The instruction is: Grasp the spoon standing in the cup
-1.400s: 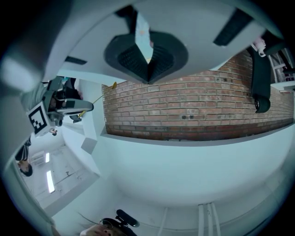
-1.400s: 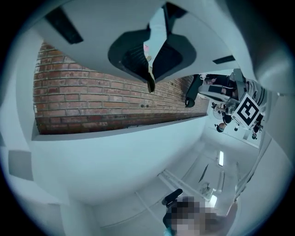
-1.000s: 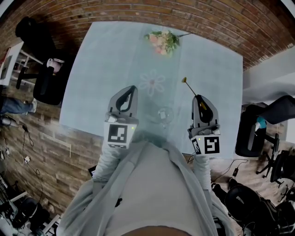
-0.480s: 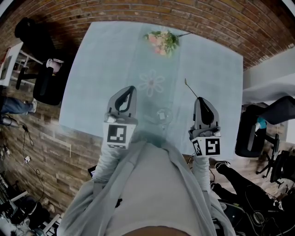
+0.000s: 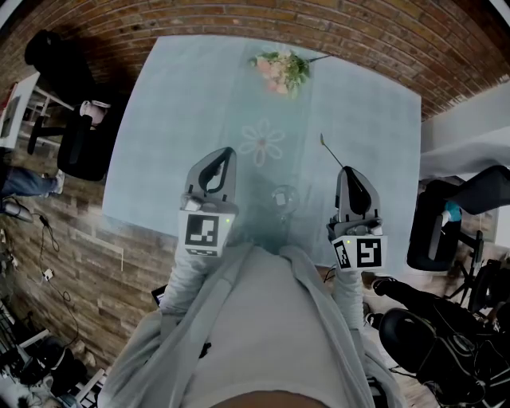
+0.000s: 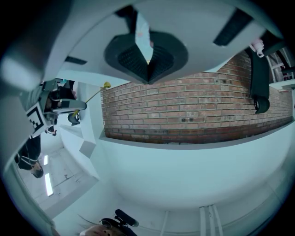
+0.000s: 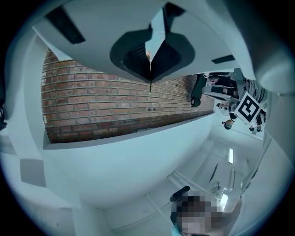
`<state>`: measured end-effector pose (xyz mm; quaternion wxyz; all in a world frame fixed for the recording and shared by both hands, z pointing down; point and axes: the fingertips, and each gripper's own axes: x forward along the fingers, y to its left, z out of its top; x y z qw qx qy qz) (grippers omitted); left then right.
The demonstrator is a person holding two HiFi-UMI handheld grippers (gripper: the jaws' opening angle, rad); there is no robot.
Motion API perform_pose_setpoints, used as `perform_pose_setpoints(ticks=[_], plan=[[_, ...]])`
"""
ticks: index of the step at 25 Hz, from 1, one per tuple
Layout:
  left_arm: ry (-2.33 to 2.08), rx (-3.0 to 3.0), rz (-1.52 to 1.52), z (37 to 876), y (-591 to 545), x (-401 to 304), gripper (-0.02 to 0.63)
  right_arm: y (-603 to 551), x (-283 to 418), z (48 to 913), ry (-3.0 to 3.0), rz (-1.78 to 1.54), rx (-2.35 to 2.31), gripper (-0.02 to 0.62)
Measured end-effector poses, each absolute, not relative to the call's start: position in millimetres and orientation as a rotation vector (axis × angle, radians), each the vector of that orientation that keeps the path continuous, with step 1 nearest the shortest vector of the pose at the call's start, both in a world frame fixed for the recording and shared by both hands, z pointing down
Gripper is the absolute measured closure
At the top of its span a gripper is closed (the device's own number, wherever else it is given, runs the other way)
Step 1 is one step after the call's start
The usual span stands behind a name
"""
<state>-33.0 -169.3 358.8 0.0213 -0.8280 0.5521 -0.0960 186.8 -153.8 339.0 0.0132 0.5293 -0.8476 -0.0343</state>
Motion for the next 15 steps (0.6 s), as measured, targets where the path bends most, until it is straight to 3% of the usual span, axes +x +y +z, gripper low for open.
perform_pose_setpoints(ticks=[15], plan=[[1.687,-2.560,-0.283,355.6,-169.5,-32.6,0.588,-151.9,185.2,339.7,-2.633,-0.098,1.642,0.575]])
